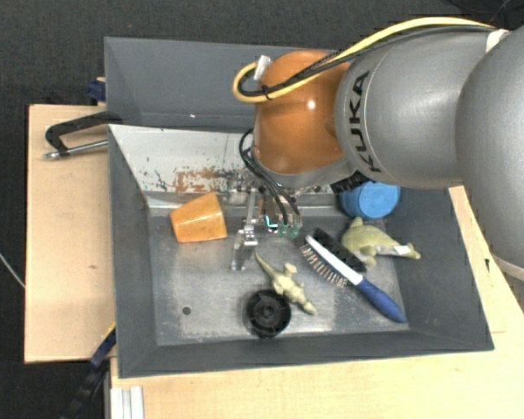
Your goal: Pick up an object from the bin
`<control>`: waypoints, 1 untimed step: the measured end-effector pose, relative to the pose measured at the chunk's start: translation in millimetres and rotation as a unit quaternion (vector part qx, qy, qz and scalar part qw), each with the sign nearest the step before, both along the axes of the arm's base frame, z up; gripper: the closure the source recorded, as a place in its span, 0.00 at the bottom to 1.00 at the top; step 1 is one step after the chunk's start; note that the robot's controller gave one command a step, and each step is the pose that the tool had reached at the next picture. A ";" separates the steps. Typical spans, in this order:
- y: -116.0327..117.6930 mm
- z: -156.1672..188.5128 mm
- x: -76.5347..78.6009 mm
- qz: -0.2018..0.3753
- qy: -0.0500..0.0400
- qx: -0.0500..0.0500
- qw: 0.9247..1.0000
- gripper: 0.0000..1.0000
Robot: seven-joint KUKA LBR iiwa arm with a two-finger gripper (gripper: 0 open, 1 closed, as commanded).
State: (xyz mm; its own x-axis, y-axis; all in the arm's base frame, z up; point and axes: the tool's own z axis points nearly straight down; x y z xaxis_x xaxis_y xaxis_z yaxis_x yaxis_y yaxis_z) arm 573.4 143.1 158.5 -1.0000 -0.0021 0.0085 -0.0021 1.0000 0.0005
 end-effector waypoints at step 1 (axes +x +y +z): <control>23.1 -32.7 11.2 -0.028 -0.009 0.001 1.000 0.00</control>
Offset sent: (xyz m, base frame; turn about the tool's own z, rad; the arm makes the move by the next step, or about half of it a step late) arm 0.0192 0.0533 -0.0885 0.1046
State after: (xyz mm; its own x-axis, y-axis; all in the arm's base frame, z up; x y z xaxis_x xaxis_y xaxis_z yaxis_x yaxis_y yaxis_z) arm 584.6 166.2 125.8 -0.9985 0.0540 -0.0085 0.0540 0.9985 0.0033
